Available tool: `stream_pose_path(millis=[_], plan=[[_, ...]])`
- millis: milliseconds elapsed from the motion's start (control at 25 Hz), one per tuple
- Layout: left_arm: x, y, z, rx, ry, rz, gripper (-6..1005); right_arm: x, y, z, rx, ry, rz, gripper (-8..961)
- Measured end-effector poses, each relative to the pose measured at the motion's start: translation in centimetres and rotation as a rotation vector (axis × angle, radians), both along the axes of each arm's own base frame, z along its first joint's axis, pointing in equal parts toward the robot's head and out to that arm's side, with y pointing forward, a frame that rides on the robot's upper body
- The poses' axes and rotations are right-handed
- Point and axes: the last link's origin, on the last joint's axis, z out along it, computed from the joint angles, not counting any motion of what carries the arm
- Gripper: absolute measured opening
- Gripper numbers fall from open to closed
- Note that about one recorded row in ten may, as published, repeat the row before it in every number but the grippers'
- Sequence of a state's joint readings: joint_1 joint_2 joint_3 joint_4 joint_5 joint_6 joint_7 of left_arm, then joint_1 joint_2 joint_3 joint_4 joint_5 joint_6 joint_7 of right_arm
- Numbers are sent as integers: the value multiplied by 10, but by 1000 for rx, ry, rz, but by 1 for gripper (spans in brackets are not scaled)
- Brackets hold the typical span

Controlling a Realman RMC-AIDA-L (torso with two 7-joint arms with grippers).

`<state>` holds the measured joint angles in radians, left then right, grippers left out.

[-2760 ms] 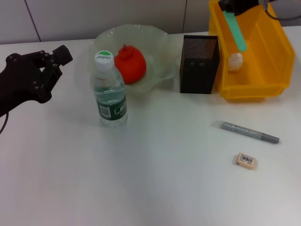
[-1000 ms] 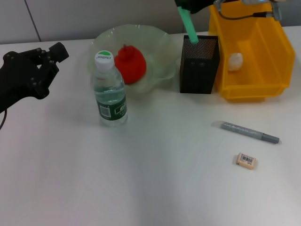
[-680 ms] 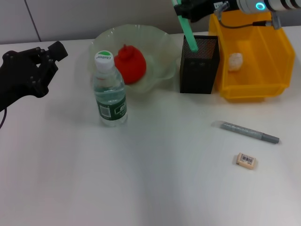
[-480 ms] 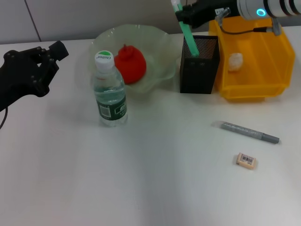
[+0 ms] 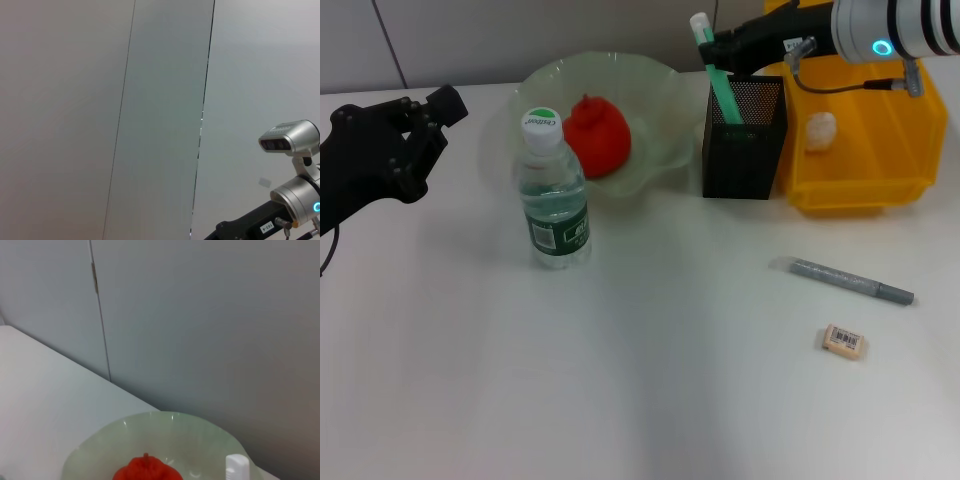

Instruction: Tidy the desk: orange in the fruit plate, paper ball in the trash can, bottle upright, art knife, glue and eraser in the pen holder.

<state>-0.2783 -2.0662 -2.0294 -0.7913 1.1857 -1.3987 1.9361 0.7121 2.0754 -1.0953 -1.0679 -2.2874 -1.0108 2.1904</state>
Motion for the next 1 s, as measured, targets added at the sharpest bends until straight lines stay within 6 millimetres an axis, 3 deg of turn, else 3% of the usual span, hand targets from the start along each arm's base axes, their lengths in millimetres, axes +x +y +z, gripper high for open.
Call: stream_pose_path(millis=[1000], plan=[[-1, 1, -2, 4, 2, 0, -1, -3, -3, 2, -28, 11, -8, 252]])
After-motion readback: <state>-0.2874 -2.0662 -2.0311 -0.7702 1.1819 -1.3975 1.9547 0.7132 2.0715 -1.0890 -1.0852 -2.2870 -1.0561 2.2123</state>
